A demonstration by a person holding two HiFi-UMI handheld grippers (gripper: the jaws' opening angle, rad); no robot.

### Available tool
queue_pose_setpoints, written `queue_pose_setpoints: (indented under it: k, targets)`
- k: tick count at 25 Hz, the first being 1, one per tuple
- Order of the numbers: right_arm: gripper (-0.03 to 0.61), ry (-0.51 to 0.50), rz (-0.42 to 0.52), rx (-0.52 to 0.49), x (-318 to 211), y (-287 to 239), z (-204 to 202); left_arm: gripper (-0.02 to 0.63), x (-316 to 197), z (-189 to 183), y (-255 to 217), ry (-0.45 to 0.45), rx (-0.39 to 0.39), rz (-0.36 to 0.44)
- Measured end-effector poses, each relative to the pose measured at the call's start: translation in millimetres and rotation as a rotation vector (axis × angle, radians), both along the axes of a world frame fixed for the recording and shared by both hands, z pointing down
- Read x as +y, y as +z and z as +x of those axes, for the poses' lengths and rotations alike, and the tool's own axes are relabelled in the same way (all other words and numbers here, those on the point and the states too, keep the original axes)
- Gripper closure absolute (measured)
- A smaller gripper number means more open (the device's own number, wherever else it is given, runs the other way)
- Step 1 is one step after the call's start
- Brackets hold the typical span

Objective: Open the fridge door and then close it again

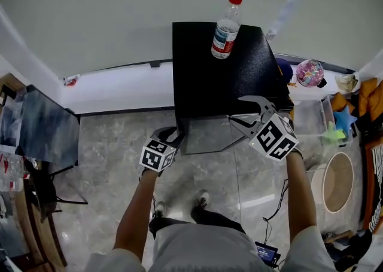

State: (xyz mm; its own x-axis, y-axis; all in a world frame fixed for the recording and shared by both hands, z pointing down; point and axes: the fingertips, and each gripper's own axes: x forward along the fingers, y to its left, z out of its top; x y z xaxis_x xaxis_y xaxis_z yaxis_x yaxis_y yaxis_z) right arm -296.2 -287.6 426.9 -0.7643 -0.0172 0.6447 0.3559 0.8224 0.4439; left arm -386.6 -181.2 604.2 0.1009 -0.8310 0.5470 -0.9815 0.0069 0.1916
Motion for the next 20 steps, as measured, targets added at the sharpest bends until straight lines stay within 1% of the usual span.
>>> queue_pose_setpoints:
  k: [4,11,14,20]
  targets:
    - [0.377,-0.019,0.001,-0.015,1.3,1.0,0.3,0.469,1.5,5.9,7.5,-0.005,0.008,-0.023]
    - [0.391,-0.067,0.024,-0.041,1.9,0.6,1.2,0.473,0.6,8.0,8.6,-0.01,-0.002,-0.015]
    - [0.4,-0.082,0.027,-0.046,2.9,0.7,2.2,0.518,1.9,5.5,9.3,0.002,-0.021,-0.024]
    - [0.414,-0.105,-0.004,-0.033,2.6,-0.2,4.5,0.52,2.9,7.0,9.8,-0.043,-0.024,-0.012]
